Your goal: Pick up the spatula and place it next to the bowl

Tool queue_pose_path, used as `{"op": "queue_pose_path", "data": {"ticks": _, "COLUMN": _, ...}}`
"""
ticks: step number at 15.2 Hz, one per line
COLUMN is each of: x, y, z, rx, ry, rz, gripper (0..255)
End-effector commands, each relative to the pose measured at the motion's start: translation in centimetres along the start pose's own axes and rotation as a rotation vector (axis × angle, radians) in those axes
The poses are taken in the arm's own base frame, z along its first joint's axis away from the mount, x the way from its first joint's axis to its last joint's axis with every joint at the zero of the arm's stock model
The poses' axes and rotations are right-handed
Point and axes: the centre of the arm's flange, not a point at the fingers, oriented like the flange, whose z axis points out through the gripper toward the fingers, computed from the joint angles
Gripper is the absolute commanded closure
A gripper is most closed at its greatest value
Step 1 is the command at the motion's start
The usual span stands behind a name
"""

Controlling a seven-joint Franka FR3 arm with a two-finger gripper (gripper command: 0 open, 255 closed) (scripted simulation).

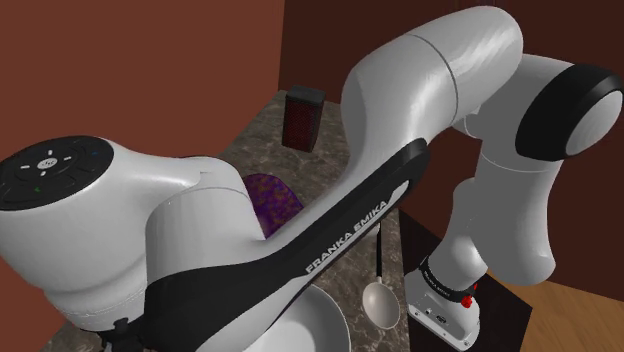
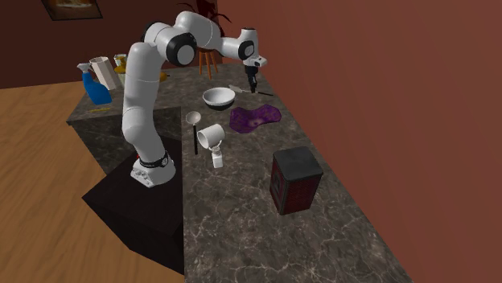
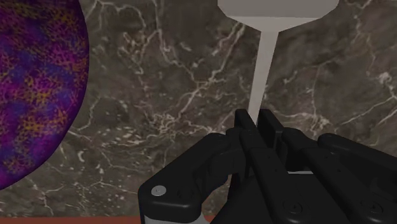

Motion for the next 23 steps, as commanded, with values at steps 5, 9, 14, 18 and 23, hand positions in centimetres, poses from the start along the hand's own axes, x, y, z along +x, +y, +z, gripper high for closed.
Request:
{"op": "queue_pose_path", "data": {"ticks": 5, "x": -0.1, "y": 0.1, "z": 3.1, "rx": 0.000, "ry": 0.000, "rz": 0.000, "gripper": 255}}
{"op": "queue_pose_path", "data": {"ticks": 9, "x": -0.1, "y": 0.1, "z": 3.1, "rx": 0.000, "ry": 0.000, "rz": 0.000, "gripper": 255}}
{"op": "queue_pose_path", "data": {"ticks": 14, "x": -0.1, "y": 0.1, "z": 3.3, "rx": 0.000, "ry": 0.000, "rz": 0.000, "gripper": 0}}
{"op": "queue_pose_path", "data": {"ticks": 18, "x": -0.1, "y": 0.1, "z": 3.1, "rx": 0.000, "ry": 0.000, "rz": 0.000, "gripper": 0}}
{"op": "queue_pose_path", "data": {"ticks": 23, "x": -0.1, "y": 0.1, "z": -1.9, "rx": 0.000, "ry": 0.000, "rz": 0.000, "gripper": 0}}
